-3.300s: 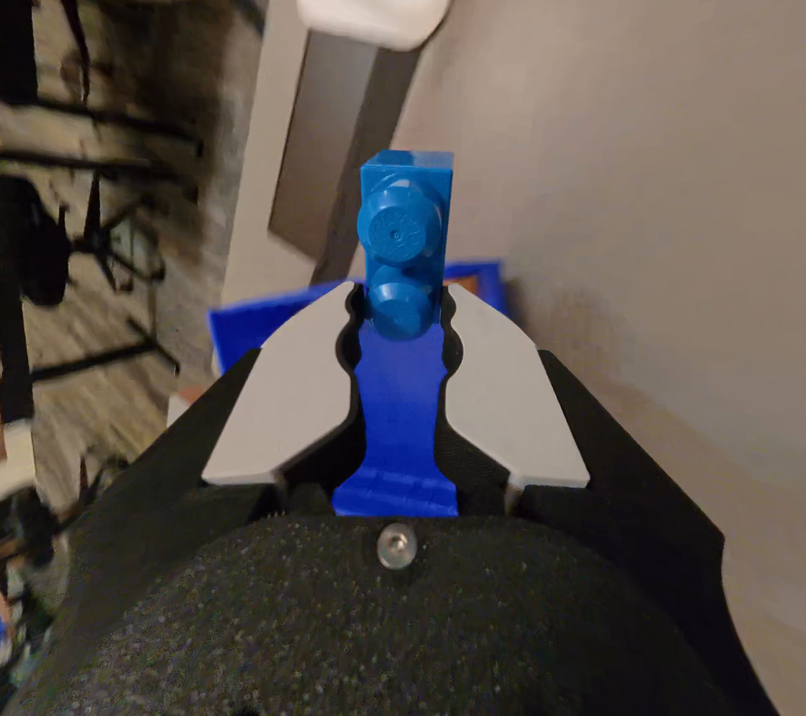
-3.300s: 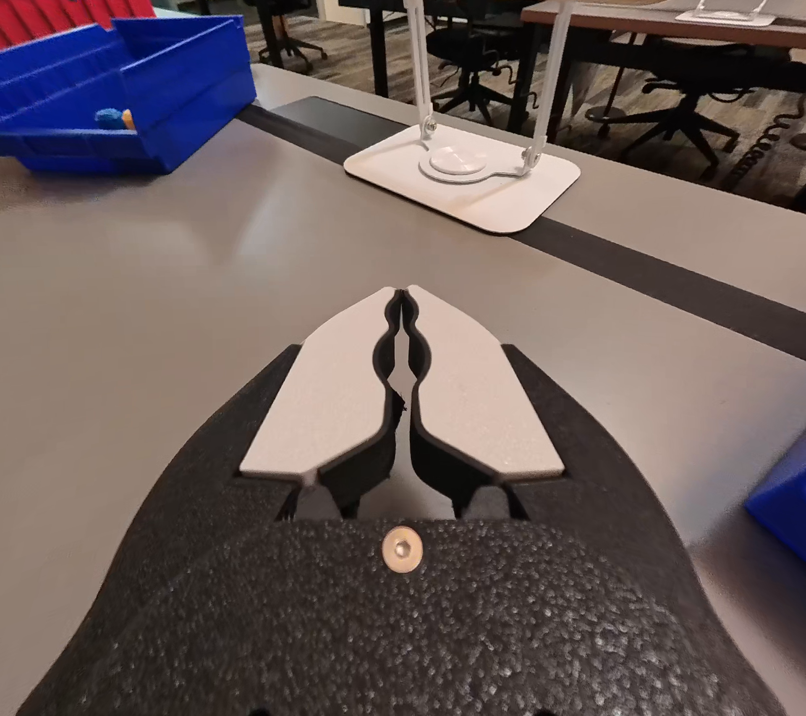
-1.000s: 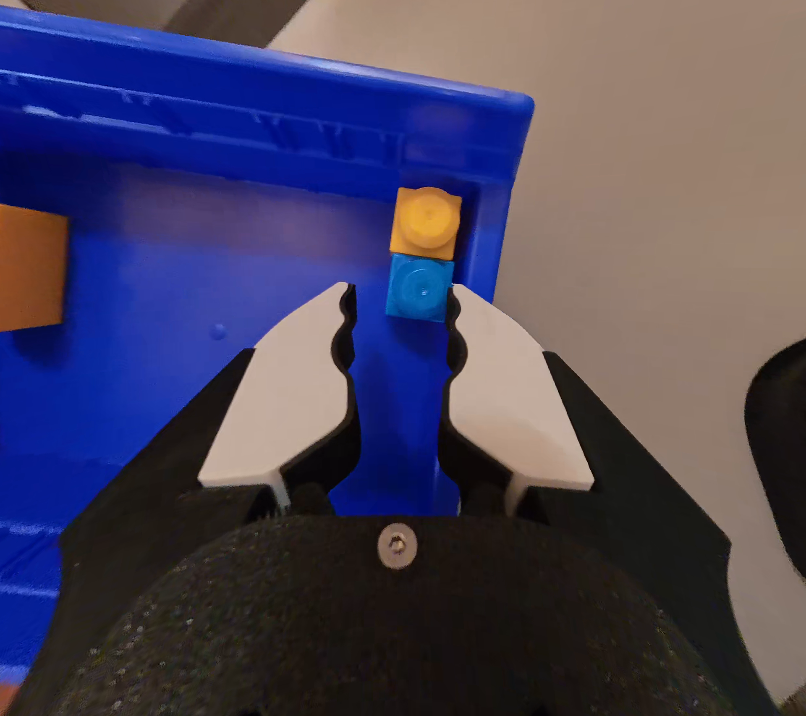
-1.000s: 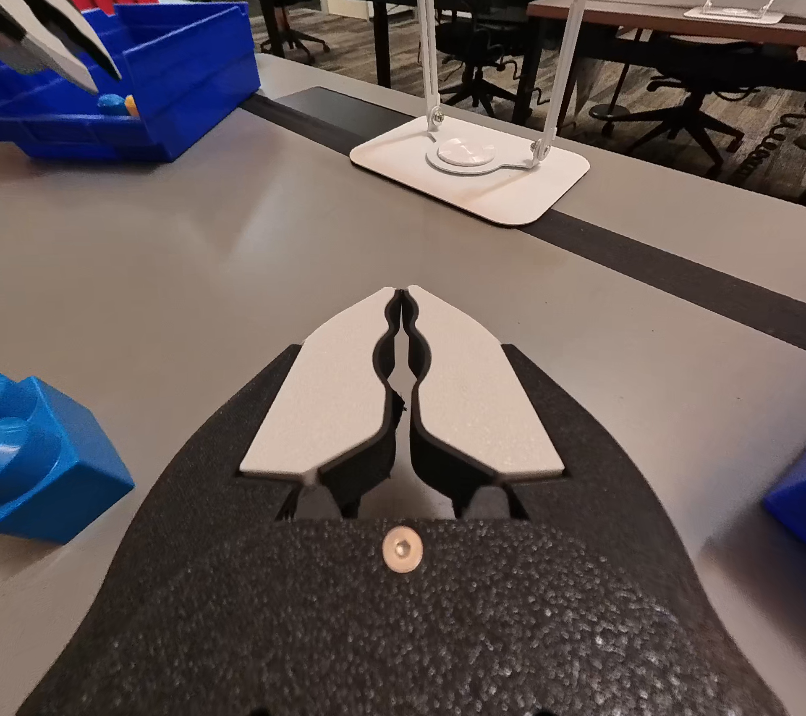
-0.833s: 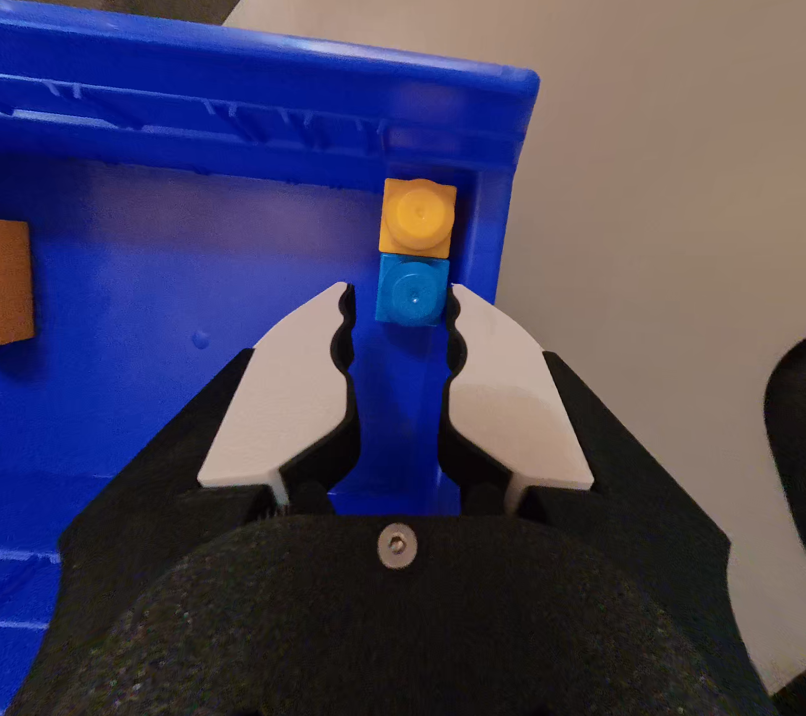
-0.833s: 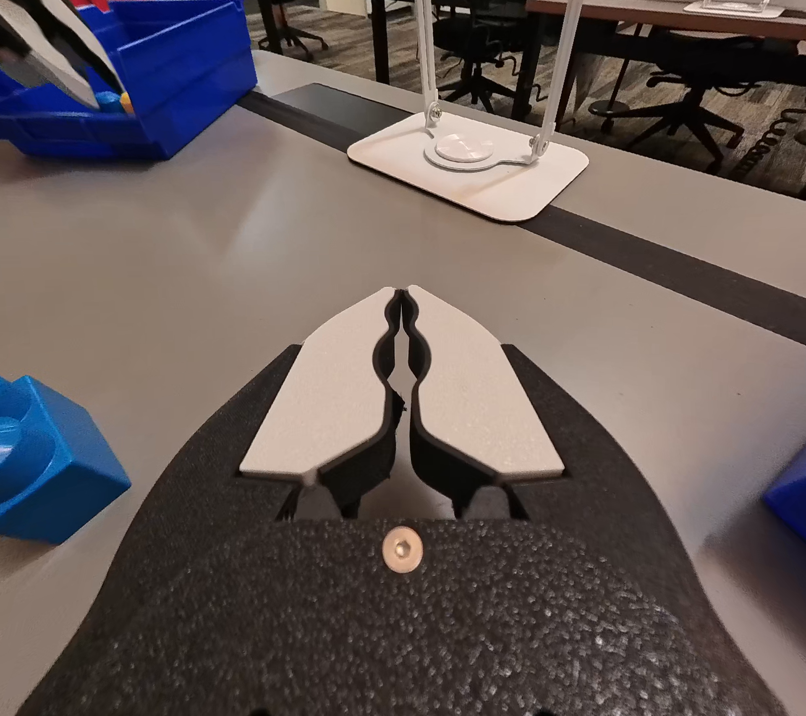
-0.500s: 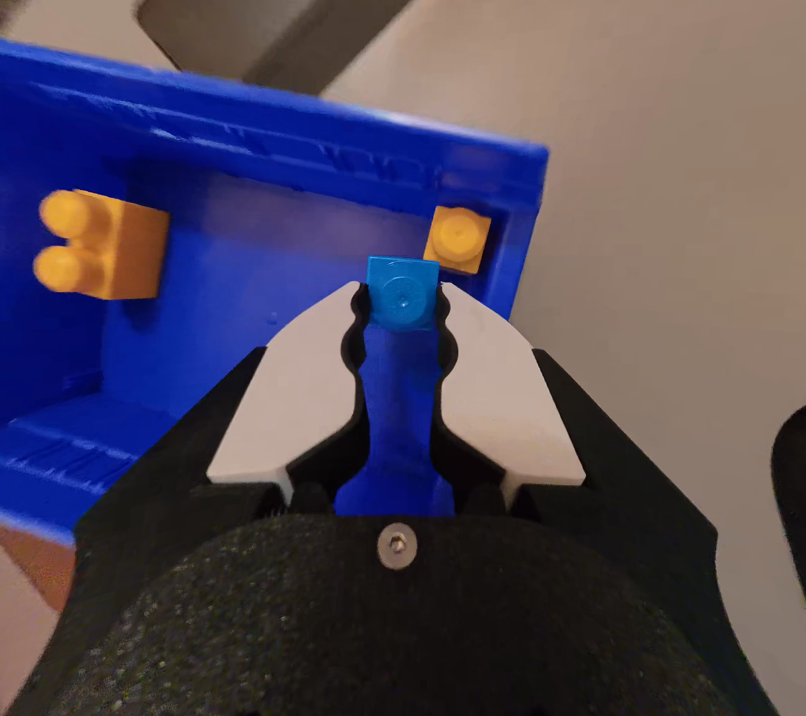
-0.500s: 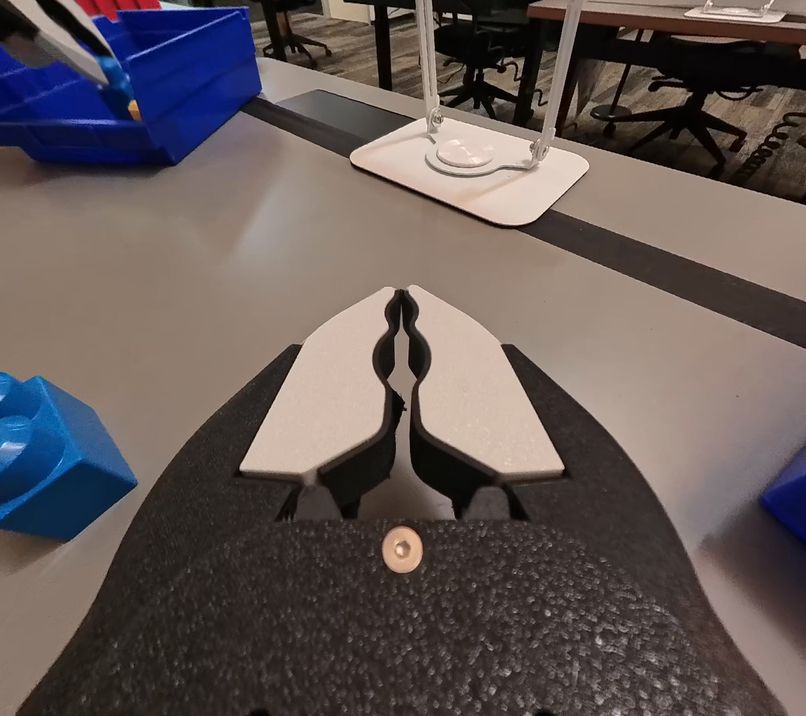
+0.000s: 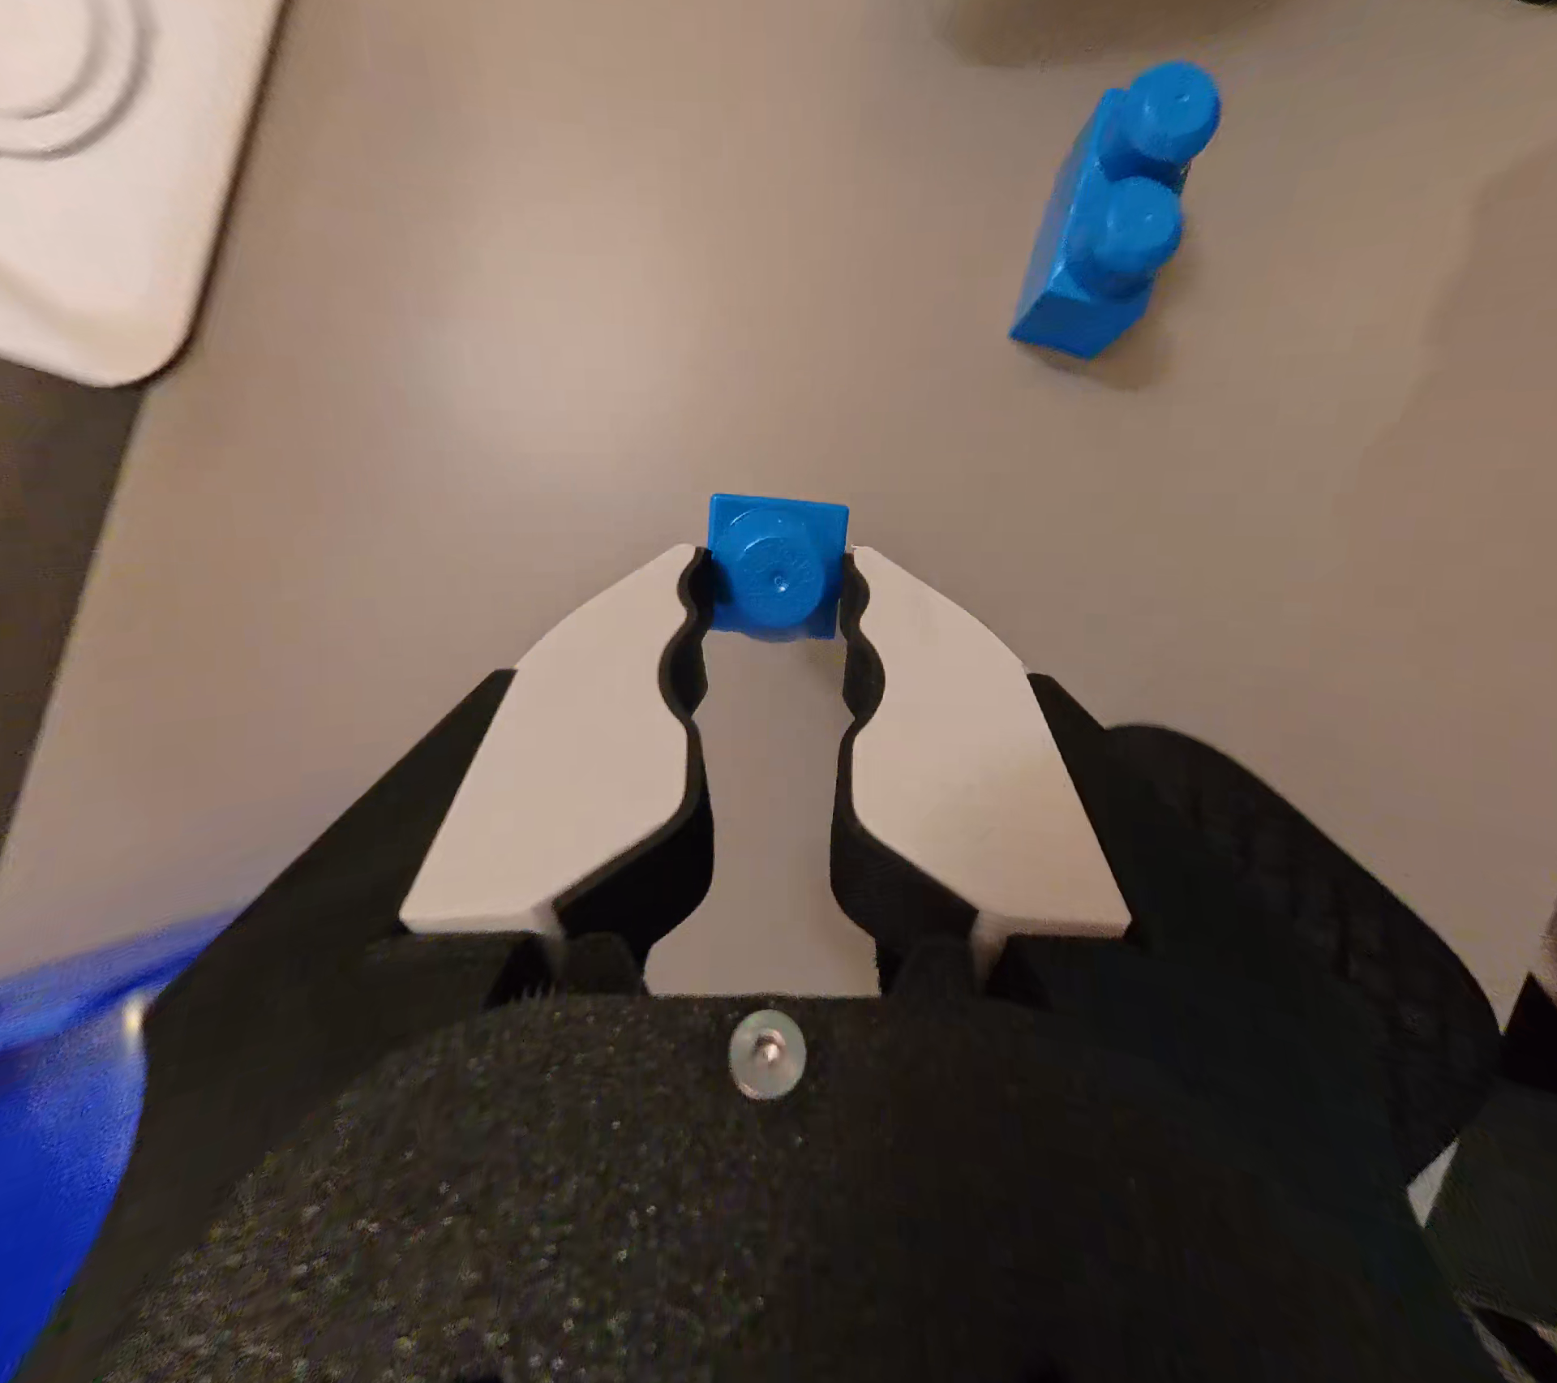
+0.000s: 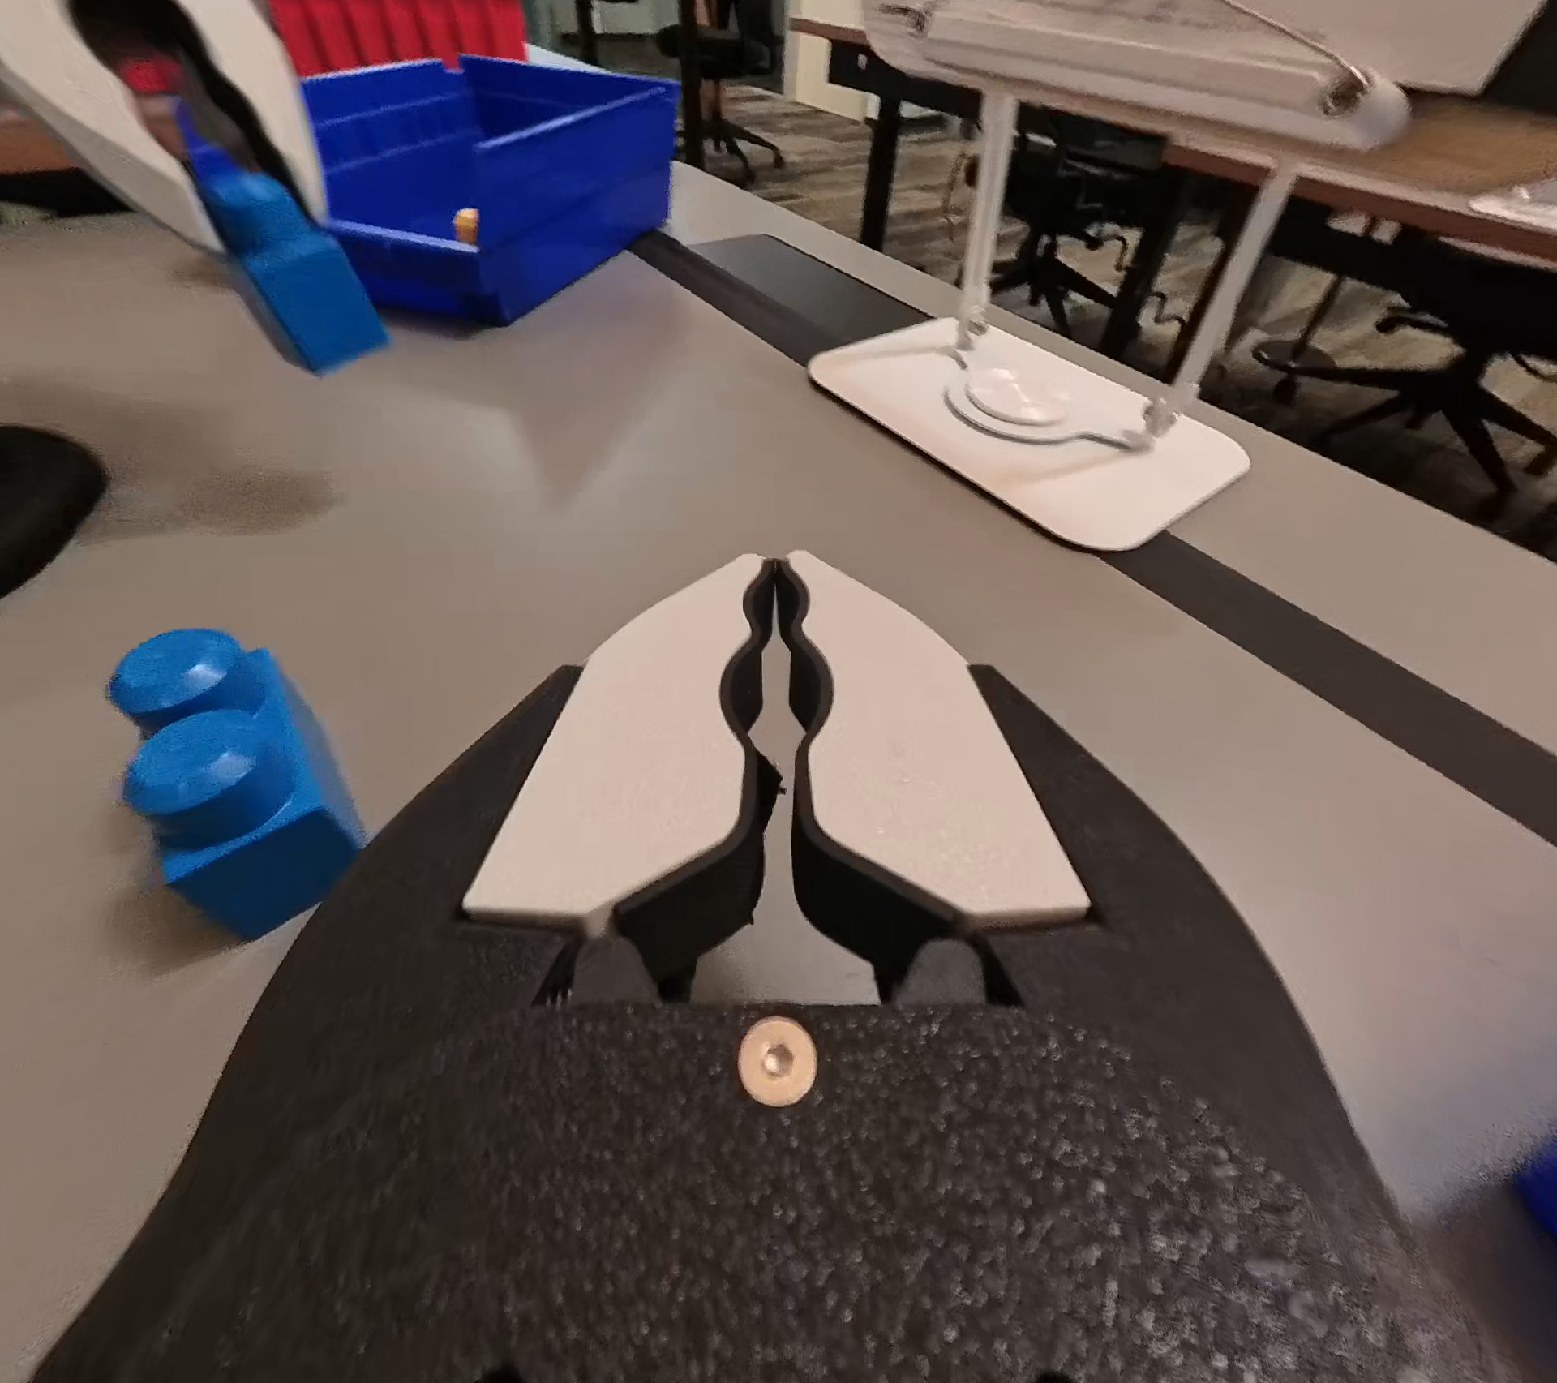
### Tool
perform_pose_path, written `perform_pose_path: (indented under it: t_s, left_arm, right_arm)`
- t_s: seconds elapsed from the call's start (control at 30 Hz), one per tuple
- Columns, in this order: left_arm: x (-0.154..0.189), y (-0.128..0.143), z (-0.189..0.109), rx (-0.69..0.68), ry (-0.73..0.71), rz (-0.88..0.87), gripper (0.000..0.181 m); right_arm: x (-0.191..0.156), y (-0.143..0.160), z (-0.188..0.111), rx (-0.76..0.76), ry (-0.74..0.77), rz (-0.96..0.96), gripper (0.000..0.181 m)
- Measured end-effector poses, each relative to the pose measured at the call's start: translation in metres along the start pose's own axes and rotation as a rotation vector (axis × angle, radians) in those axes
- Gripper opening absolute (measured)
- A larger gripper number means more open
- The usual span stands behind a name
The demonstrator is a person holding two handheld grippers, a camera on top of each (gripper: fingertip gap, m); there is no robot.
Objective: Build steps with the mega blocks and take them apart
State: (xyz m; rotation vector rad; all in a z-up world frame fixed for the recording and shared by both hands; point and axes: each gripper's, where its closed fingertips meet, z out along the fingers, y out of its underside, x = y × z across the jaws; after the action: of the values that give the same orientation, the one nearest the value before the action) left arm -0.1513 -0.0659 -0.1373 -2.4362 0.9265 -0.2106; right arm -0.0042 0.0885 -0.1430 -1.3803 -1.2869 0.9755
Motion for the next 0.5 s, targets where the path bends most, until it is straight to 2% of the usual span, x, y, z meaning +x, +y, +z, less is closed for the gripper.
perform_pose_path:
  t_s: [0.07,0.17,0.23,0.3,0.5]
  left_arm:
    - [0.012,-0.008,0.027,-0.026,0.037,0.032,0.029]
    - [0.027,-0.021,0.056,-0.028,0.087,0.051,0.029]
    - [0.033,-0.027,0.070,-0.029,0.101,0.060,0.029]
    - [0.035,-0.030,0.080,-0.022,0.109,0.059,0.029]
    - [0.039,-0.034,0.091,0.037,0.128,0.047,0.029]
  right_arm:
    - [-0.013,-0.005,-0.005,0.005,-0.078,-0.045,0.000]
    - [-0.045,0.003,-0.014,-0.056,-0.283,-0.049,0.004]
    - [-0.067,0.008,-0.019,-0.087,-0.387,-0.044,0.017]
    - [-0.083,0.014,-0.020,-0.128,-0.445,-0.068,0.030]
    - [-0.125,0.032,-0.020,-0.264,-0.580,-0.148,0.045]
